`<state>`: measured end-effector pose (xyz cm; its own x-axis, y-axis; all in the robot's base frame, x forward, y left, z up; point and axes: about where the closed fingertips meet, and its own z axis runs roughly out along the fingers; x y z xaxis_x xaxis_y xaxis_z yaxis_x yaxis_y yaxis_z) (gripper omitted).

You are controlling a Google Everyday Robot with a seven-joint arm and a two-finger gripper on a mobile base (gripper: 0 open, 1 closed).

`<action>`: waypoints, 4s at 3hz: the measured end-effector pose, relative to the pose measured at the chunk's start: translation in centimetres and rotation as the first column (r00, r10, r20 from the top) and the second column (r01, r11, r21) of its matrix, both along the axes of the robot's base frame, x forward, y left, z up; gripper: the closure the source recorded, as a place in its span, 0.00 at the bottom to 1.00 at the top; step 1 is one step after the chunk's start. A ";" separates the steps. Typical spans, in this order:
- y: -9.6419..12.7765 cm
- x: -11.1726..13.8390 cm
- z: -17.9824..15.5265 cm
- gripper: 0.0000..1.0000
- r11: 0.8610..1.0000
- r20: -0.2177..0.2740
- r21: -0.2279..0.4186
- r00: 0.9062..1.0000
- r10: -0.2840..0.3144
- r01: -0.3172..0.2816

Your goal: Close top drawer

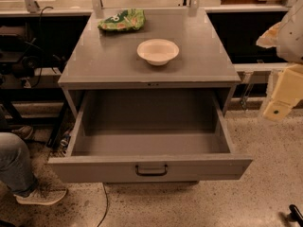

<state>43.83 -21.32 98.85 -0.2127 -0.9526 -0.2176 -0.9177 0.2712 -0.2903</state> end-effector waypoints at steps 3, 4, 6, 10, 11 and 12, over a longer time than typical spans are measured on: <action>-0.6 -4.8 -11.3 0.00 0.984 -0.200 0.074 0.969 -0.147 0.165; -1.1 -8.0 -18.6 0.00 0.970 -0.348 0.035 0.913 -0.212 0.239; -0.9 -9.2 -20.3 0.02 0.965 -0.390 0.038 0.893 -0.224 0.259; 3.6 0.2 -32.4 1.00 0.846 -0.340 0.320 0.885 -0.318 0.427; 3.6 0.2 -32.4 1.00 0.846 -0.340 0.320 0.885 -0.318 0.427; 4.4 2.1 -33.1 1.00 0.849 -0.312 0.353 0.905 -0.289 0.393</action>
Offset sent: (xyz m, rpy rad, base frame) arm -0.0587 -0.0033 -0.1439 0.1253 0.2719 -0.1805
